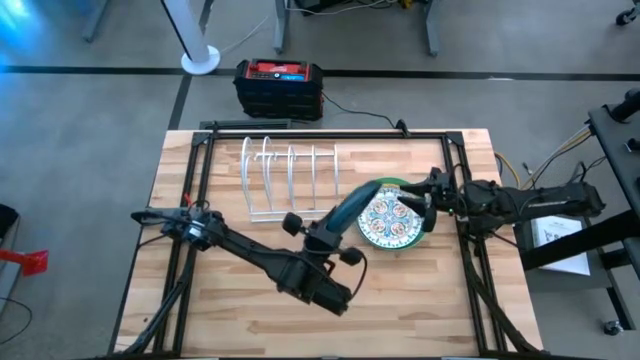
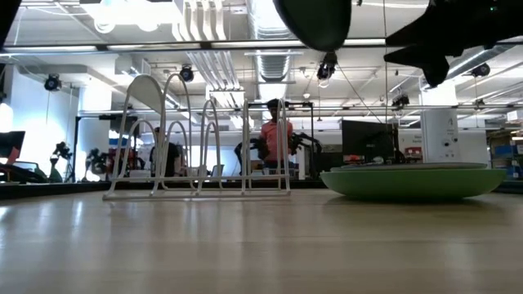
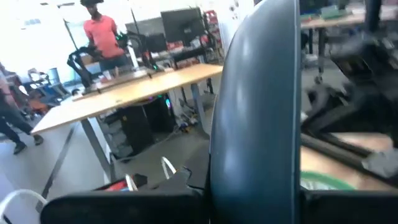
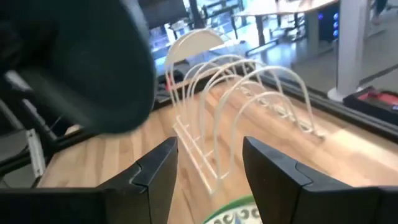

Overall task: Sort dishes
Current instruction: Put the dark blue plate in the dish rack

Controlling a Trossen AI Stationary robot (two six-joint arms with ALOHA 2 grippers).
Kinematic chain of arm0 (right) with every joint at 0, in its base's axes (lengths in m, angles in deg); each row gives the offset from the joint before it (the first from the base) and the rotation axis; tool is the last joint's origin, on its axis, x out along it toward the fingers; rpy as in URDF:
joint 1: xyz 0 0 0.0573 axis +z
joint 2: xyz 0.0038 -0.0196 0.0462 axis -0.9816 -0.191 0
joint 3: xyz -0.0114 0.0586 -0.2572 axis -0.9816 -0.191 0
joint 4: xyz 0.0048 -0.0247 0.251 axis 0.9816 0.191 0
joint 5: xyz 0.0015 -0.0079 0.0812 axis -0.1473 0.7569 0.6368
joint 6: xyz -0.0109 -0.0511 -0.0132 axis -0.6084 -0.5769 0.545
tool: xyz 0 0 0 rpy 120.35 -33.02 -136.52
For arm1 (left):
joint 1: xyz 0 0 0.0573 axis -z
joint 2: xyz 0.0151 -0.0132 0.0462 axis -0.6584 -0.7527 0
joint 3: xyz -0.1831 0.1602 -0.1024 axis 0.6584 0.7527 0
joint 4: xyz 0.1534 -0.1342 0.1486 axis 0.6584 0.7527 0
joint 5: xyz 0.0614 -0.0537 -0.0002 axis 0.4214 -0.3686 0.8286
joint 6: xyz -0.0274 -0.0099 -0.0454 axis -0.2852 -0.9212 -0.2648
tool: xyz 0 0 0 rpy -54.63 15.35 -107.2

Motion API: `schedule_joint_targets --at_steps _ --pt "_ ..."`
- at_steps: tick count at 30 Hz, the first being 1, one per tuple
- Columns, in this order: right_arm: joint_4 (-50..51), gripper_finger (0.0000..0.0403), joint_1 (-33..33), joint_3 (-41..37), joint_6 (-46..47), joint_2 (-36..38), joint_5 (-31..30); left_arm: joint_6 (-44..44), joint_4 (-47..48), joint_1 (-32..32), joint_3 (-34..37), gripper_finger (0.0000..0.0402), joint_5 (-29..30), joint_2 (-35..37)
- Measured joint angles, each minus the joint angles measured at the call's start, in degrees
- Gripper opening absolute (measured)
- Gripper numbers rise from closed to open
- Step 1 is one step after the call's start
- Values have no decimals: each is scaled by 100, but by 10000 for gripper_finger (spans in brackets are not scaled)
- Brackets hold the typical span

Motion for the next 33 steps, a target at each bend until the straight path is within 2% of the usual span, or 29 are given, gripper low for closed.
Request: schedule_joint_targets --at_steps 11,18,25,33 --pt "180 164 2 0 133 30 129 4 557 -910 -6 22 15 -5" --pt "524 160 13 -5 287 17 138 665 560 -1501 -11 22 -265 60" --pt "545 160 13 -13 286 17 138 825 559 -1771 -11 22 -296 60" --pt "565 165 13 -22 283 17 140 697 567 -2042 48 22 -794 60"
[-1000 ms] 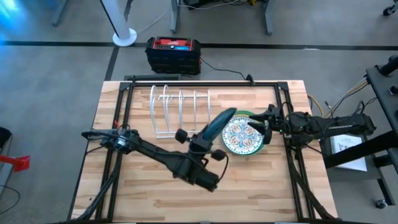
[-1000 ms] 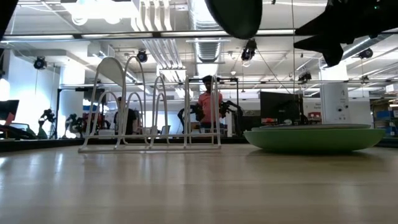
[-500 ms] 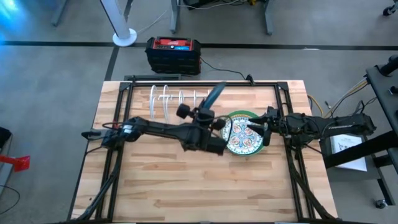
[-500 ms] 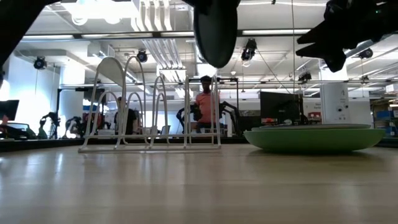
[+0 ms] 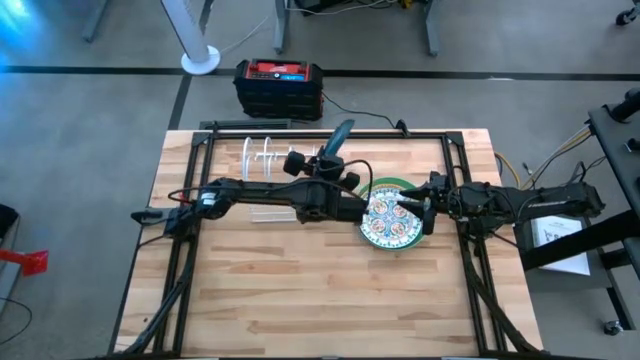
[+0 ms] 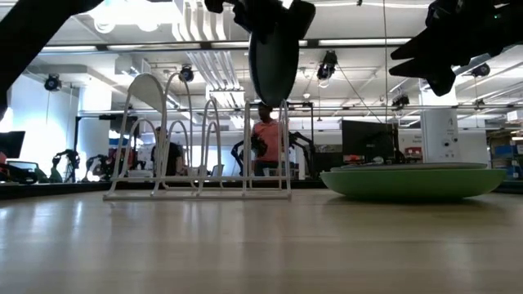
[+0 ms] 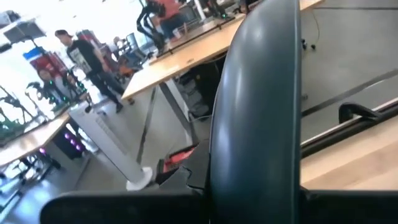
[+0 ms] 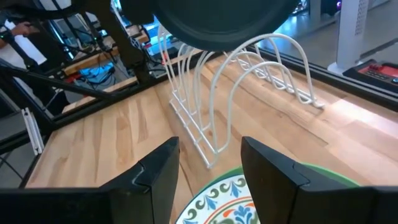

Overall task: Sort dishes
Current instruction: Put the dark blue plate in the dish rack

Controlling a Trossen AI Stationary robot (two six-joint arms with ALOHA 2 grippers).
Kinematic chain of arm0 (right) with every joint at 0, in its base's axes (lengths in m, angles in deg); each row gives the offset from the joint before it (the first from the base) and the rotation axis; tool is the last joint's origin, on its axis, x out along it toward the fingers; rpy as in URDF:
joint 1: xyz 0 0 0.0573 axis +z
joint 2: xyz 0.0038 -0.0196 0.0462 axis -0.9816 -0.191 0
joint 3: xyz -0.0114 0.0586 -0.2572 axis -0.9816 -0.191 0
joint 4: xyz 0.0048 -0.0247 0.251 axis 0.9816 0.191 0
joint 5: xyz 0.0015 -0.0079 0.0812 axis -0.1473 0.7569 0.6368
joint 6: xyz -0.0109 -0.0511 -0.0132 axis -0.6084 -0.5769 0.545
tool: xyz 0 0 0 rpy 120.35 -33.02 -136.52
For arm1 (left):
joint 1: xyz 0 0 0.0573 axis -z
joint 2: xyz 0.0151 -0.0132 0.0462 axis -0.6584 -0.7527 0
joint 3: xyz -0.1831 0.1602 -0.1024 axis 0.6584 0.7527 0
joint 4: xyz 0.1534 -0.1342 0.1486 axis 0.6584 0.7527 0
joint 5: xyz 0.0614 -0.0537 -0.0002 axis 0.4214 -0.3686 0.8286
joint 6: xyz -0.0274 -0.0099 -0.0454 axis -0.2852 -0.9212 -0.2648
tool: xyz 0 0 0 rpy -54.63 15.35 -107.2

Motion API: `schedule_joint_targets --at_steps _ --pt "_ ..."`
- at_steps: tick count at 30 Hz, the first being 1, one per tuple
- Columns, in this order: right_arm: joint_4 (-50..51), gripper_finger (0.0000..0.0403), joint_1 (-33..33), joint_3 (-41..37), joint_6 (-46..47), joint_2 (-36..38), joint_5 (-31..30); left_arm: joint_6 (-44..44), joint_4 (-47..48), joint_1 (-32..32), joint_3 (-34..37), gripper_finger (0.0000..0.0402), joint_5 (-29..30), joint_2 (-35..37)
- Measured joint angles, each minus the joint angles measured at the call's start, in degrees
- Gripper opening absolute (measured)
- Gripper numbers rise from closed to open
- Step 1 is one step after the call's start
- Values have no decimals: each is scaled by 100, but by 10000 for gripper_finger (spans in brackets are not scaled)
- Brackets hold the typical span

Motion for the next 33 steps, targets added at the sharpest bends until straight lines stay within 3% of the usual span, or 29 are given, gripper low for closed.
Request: schedule_joint_targets --at_steps 10,33 --pt "19 158 0 -4 21 -216 4 -522 -2 -219 68 26 -1024 0" --pt "-46 167 0 -9 250 -756 2 -1399 -280 -227 1053 43 -1313 -2"
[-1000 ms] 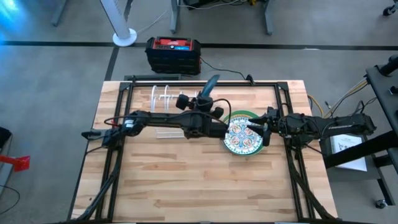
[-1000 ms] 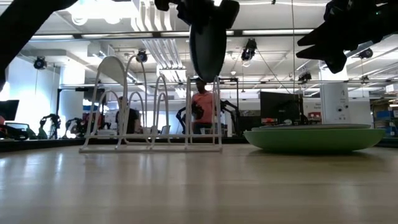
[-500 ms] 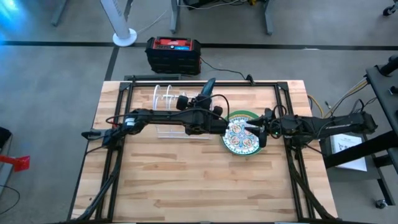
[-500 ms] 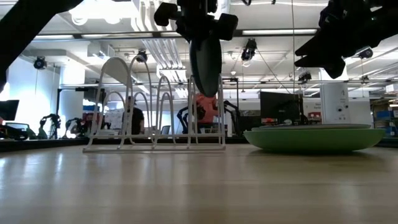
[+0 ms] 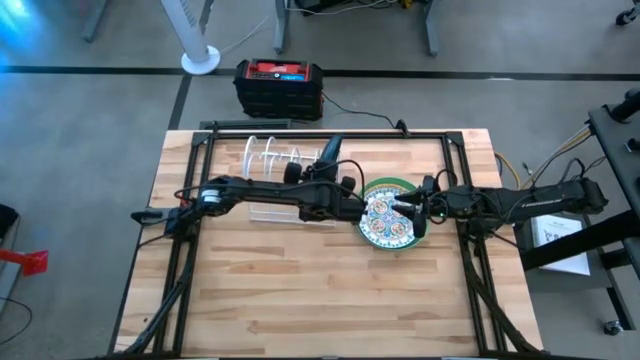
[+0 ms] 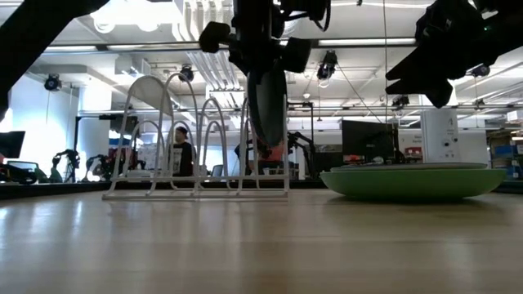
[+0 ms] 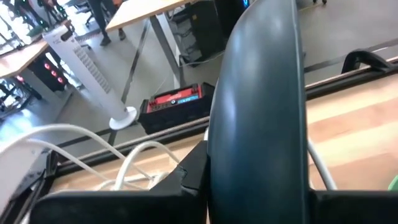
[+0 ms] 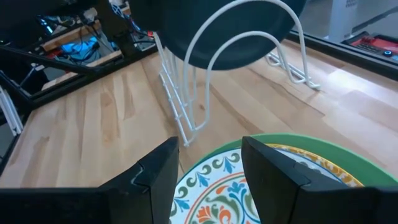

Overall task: Sort dishes
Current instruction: Put the dark blue plate in the dish rack, then put the white plate in the dish rack

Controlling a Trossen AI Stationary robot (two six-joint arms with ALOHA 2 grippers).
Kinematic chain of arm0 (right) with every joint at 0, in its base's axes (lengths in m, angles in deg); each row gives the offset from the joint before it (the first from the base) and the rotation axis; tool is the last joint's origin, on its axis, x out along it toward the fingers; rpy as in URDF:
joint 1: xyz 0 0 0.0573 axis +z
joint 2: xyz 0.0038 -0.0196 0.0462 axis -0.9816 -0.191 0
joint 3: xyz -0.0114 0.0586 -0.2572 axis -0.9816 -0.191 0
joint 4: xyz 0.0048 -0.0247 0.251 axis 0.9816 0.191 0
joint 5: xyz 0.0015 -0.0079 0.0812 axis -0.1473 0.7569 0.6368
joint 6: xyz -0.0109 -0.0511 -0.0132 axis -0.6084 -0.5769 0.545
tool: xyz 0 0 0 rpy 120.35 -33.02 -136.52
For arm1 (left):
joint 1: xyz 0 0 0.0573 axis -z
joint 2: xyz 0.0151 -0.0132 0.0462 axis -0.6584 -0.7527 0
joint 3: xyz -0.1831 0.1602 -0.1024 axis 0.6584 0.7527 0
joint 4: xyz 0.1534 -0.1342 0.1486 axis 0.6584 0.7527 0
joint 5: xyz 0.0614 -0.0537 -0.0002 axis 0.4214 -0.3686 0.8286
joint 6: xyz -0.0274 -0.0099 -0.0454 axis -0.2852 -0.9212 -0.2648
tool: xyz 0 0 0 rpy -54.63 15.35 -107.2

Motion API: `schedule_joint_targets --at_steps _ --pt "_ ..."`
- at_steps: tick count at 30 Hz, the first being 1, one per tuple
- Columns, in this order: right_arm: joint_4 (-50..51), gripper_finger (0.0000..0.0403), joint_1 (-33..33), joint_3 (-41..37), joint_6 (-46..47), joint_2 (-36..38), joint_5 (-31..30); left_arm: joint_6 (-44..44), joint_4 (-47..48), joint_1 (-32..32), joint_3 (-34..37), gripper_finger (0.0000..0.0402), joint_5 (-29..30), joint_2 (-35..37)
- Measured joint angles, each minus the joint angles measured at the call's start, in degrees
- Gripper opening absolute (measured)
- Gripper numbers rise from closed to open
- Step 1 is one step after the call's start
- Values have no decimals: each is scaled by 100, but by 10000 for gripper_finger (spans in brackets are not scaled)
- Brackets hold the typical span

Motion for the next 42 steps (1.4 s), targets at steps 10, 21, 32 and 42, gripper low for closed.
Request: schedule_joint_targets --at_steps 10,21,32,42 --pt "-2 170 0 0 41 -20 -2 -240 -240 0 279 43 -176 0" --pt "-6 175 0 2 44 -22 -4 -240 -429 4 282 81 -179 0" --pt "-4 175 0 2 42 -22 -5 -242 -458 2 280 155 -177 0" --pt "-4 176 -2 2 42 -22 -7 565 -423 29 -292 169 -282 -7"
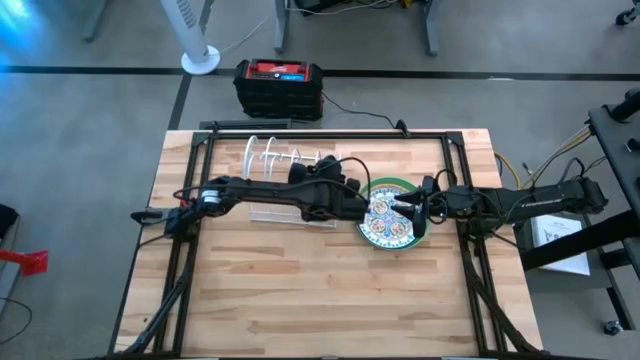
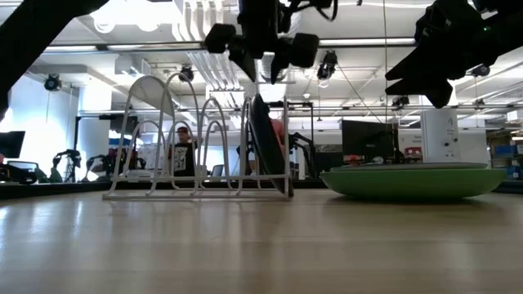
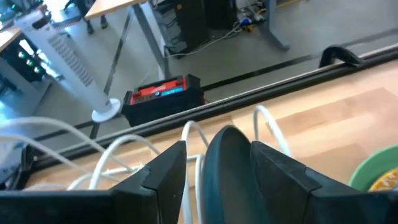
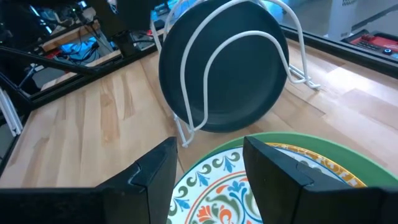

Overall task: Sort dishes
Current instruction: Put the white plate in the dish rack

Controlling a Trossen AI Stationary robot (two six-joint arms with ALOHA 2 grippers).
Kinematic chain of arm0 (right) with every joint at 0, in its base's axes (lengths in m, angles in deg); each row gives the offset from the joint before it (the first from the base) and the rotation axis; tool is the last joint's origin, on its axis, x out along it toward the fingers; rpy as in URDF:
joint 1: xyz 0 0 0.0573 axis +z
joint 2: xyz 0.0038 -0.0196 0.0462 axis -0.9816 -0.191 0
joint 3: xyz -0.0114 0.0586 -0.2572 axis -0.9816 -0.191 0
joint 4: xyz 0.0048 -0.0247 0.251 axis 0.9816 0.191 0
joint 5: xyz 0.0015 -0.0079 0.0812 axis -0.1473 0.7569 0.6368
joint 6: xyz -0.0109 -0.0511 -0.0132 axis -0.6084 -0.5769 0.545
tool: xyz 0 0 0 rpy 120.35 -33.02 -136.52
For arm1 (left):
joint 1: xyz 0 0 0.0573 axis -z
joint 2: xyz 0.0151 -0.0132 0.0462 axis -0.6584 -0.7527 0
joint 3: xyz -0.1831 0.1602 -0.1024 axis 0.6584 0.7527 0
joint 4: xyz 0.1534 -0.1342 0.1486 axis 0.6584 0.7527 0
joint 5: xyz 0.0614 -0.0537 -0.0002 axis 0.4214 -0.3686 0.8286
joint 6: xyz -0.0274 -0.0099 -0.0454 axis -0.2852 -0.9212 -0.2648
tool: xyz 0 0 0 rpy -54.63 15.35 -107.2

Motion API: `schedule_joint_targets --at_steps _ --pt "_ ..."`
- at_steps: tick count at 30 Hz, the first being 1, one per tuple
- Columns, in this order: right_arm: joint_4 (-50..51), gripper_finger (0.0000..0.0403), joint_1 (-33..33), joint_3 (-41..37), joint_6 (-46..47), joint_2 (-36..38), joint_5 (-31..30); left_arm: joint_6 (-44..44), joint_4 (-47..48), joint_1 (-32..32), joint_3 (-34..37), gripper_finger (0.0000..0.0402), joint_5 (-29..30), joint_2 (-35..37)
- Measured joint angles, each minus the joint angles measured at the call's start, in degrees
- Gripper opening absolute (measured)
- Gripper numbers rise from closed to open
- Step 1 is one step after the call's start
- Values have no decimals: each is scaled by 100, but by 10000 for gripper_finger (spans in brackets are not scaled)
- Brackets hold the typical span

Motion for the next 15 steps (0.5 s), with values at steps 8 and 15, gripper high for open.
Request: schedule_joint_targets --at_steps 8,15 --pt "0 176 0 -3 0 -14 2 950 381 198 -832 169 291 12" --pt "-416 168 19 -220 79 -543 99 1450 492 870 -768 169 436 287"
